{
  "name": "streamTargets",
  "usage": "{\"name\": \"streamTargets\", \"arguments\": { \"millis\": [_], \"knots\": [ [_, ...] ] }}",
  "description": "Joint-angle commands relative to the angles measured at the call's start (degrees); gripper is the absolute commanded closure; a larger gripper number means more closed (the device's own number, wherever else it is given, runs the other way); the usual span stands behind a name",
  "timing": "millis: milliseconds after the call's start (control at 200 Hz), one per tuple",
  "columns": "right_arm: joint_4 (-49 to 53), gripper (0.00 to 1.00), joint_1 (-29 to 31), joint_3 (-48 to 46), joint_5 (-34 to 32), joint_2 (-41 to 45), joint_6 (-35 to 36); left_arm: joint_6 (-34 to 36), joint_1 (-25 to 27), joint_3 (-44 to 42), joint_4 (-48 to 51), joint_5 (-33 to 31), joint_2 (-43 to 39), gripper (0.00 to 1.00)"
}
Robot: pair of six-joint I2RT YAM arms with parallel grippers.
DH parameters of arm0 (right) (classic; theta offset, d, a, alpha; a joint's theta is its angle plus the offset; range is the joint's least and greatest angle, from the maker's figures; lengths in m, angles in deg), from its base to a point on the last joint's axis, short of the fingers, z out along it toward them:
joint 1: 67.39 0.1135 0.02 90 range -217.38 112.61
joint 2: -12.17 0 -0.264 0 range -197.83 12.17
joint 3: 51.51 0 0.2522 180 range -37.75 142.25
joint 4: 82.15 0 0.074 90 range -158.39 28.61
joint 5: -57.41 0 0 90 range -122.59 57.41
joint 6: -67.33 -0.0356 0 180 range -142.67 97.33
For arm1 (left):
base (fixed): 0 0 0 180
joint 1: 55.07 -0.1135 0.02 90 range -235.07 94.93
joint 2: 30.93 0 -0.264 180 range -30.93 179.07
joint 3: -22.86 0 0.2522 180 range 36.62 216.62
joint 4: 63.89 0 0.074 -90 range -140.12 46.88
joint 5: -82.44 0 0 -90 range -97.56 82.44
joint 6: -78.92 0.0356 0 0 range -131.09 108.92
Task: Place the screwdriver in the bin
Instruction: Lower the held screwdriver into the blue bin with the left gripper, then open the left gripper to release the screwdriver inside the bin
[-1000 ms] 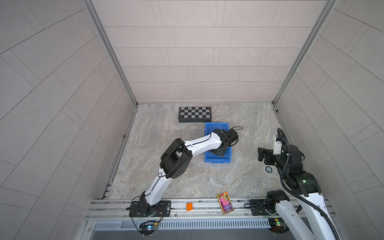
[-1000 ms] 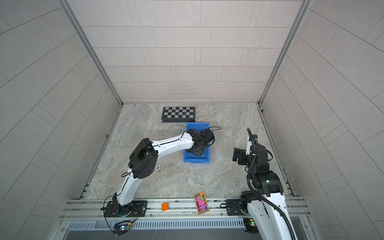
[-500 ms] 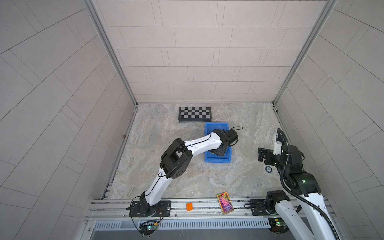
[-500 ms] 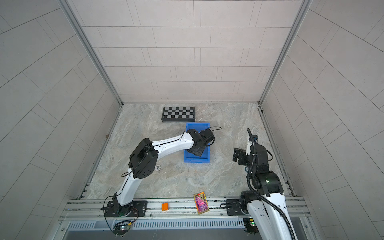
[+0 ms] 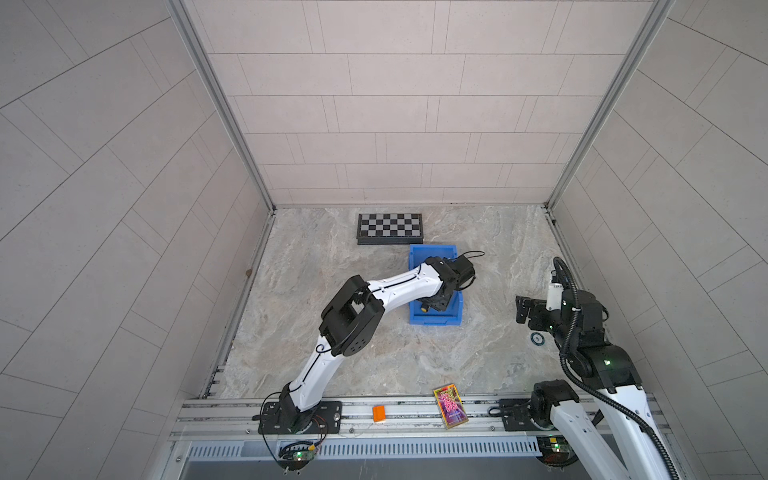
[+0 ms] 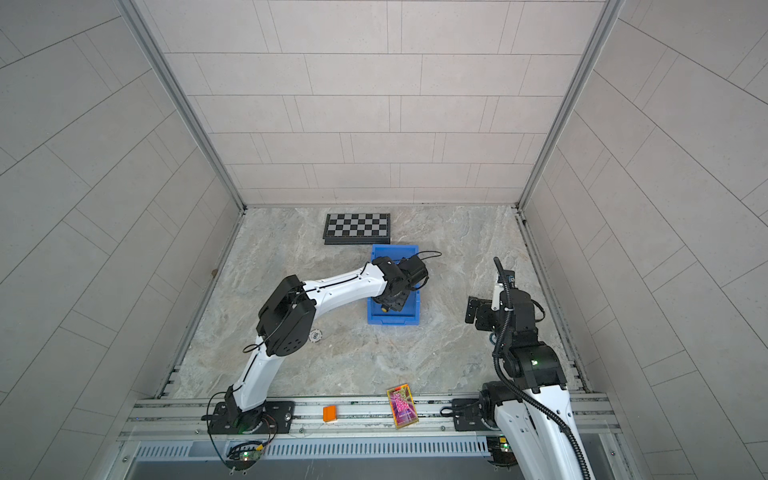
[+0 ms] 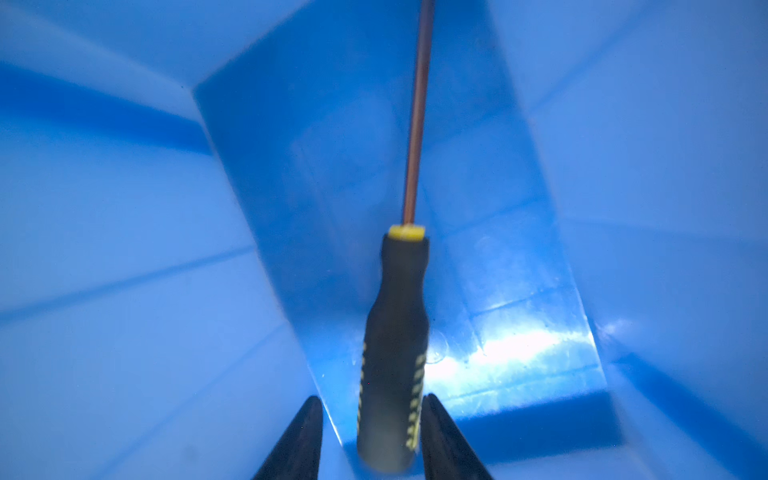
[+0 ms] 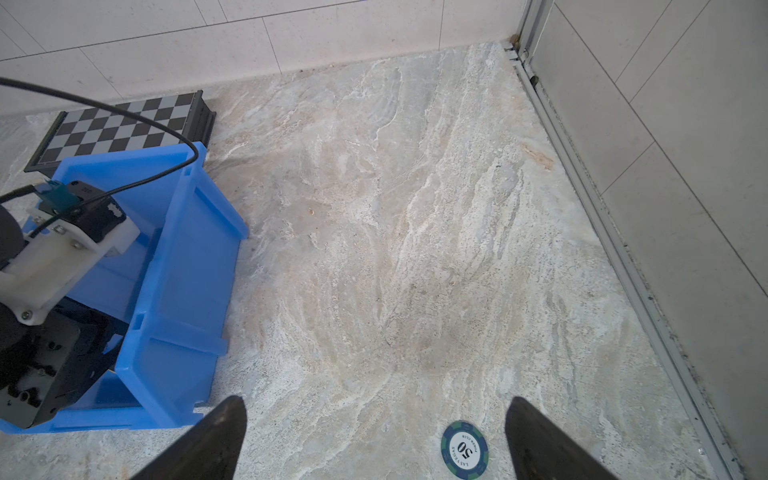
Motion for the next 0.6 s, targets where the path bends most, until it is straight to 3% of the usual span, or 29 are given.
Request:
{"name": "streamTargets", "arguments": {
  "millis": [0,591],
  "knots": [
    [0.4,0.01,-0.15,-0.32,-0.33,0.76,0.35,0.06,-0.32,0.67,0.66,-1.41,-1.16,0.54],
    [0.3,0.01,-0.22,-0.32,-0.11,0.34,0.33,0.57,-0.42,4.03,-0.61,-0.48,-12.78,0.47]
  ]
}}
